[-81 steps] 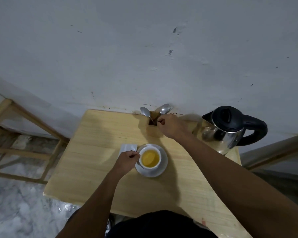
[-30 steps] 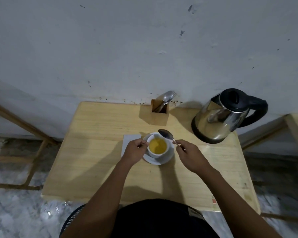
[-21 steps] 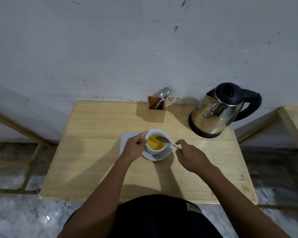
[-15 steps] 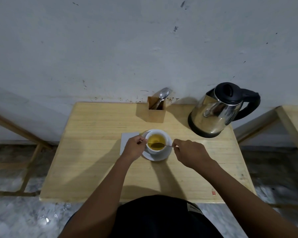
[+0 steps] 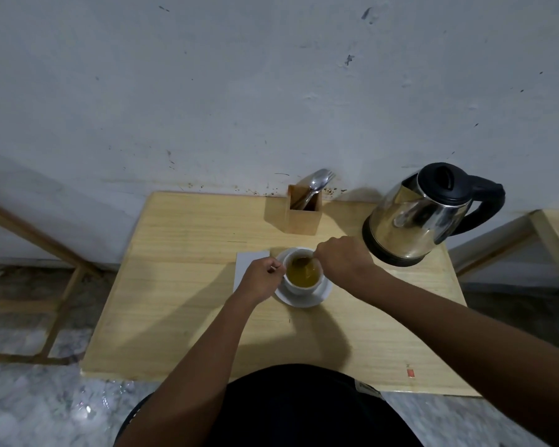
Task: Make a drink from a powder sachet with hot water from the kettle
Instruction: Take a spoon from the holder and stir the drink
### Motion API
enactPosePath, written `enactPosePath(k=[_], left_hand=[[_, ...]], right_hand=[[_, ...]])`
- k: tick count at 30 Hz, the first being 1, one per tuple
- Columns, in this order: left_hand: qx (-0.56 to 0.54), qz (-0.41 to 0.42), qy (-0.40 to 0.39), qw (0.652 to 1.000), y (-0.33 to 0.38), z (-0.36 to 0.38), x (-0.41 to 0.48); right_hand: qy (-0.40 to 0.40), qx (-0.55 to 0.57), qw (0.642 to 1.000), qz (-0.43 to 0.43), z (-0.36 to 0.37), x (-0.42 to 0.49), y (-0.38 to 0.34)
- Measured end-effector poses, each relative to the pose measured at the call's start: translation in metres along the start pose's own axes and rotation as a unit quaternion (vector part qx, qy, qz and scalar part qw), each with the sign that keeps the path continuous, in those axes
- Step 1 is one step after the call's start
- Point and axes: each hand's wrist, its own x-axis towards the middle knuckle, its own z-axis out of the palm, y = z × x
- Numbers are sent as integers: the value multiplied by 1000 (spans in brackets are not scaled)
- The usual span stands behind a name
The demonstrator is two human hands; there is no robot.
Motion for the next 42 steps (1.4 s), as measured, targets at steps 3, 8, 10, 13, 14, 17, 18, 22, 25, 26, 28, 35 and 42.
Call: enactPosePath(k=[3, 8, 10, 13, 14, 17, 18, 22, 25, 26, 28, 35, 42], left_hand=[[5, 0, -7, 1000, -2, -1, 2], [-8, -9, -2, 1000, -3, 1, 5], [-6, -12, -6, 1000, -3, 1, 6], [-10, -15, -11, 1000, -4, 1, 7], [-13, -16, -12, 1000, -4, 1, 7], [-13, -16, -9, 1000, -5, 1, 7], [-12, -15, -8, 1000, -5, 1, 7], [-11, -10, -8, 1000, -5, 1, 7], [-14, -12, -8, 1000, -5, 1, 7], [-14, -12, -8, 1000, -4, 1, 7], [-13, -11, -8, 1000, -4, 1, 7], [1, -6, -5, 1000, -5, 1, 6], [-5, -8, -2, 1000, -5, 2, 7]], right_hand=[[-24, -23, 999, -16, -8, 2, 5], [-59, -19, 997, -42, -15, 1, 1], [-68, -1, 997, -40, -16, 1, -3], [-44, 20, 999, -25, -12, 2, -10], [-29, 20, 999, -18, -9, 2, -12], [-9, 2, 1000, -2, -7, 2, -12], [-8, -2, 1000, 1, -6, 2, -11], [-19, -8, 1000, 10, -5, 0, -3], [-38, -7, 999, 2, -6, -1, -2], [-43, -3, 999, -2, -6, -2, -2], [-50, 15, 999, -6, -6, -4, -2], [-16, 60, 998, 20, -2, -5, -14], [-26, 23, 999, 22, -7, 0, -3]])
